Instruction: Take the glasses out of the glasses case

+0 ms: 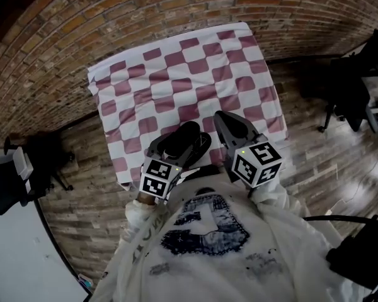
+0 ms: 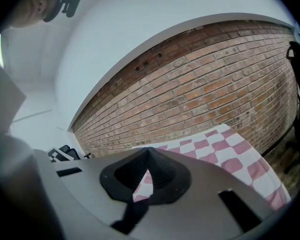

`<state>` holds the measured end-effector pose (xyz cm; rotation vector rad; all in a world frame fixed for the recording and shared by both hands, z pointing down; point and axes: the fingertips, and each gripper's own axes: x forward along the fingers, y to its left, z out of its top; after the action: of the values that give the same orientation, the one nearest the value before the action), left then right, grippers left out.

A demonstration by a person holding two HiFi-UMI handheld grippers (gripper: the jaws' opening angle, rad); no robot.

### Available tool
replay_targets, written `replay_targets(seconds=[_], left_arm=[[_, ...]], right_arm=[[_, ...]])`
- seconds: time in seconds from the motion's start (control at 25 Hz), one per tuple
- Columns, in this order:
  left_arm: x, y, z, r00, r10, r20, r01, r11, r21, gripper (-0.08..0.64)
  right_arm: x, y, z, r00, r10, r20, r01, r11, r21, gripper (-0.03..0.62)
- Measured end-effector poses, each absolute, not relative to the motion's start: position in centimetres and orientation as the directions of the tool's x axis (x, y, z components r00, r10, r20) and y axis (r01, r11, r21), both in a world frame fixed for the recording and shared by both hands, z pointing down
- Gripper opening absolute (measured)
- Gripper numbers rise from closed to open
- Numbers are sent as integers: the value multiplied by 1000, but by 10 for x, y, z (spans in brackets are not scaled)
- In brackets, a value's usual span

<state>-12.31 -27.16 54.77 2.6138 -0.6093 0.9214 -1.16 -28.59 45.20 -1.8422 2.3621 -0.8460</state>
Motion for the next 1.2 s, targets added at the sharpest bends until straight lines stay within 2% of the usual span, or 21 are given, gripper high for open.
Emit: replay_targets(seconds=[0.28,0.76,1.2], left_arm=[[-119,-268,568,688,-241,684,-452,-880,144,239],[-109,-247,623,634,-85,769,-373,-904,208,238],[-99,-234,650,604,13,797,-313,-916,252,230]], right_arm=[[-4,-281,456,-281,-909,308,-893,131,-430,12],[14,-270,459,-250,-914,321,-896,92,-434,13],[24,-265,462,-240,-909,341,-900,77,-429,14]])
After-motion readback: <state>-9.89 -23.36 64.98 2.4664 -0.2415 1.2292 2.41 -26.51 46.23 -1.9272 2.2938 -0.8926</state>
